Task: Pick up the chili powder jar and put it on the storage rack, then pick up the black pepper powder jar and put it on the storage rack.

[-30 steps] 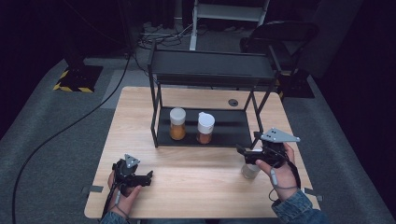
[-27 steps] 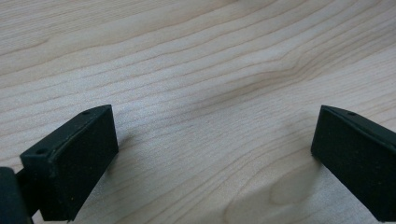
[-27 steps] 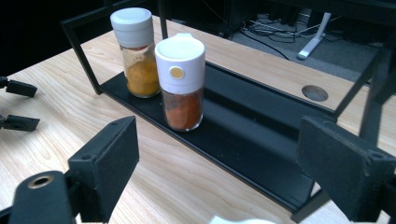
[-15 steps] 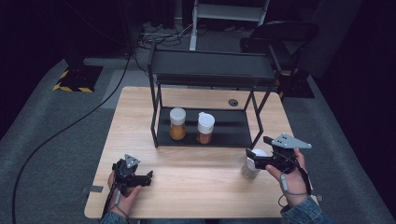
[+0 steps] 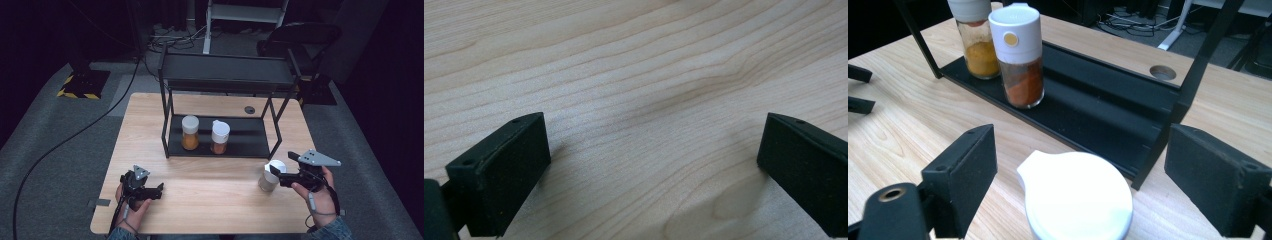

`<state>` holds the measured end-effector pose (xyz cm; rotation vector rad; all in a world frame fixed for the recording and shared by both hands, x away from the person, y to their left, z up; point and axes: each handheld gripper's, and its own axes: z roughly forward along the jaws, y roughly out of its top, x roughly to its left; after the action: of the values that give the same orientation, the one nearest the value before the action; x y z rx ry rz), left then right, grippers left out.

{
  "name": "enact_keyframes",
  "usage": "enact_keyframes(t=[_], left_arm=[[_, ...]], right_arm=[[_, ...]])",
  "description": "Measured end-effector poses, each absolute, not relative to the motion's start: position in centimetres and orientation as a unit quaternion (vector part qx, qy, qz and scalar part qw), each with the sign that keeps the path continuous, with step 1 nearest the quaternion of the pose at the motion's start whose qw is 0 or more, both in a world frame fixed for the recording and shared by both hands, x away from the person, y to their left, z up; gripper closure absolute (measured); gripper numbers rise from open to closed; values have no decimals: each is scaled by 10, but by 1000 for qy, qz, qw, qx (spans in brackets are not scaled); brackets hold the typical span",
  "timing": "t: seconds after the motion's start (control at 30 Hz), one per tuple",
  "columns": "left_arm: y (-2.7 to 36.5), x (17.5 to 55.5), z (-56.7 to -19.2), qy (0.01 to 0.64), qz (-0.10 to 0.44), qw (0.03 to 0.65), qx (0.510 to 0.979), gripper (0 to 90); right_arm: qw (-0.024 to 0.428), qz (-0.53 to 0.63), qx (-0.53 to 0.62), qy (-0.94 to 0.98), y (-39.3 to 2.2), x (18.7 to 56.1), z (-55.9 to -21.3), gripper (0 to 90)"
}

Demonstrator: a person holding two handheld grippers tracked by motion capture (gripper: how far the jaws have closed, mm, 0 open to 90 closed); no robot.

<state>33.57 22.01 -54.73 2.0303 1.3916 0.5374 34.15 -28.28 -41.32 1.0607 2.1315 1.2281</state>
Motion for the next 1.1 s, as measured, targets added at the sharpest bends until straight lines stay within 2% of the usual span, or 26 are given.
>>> enact_keyframes(t=[1.1], left_arm=[[220, 336, -547, 526, 203, 306, 767, 4]], right_arm=[[215, 438, 383, 784, -297, 338, -468, 139]])
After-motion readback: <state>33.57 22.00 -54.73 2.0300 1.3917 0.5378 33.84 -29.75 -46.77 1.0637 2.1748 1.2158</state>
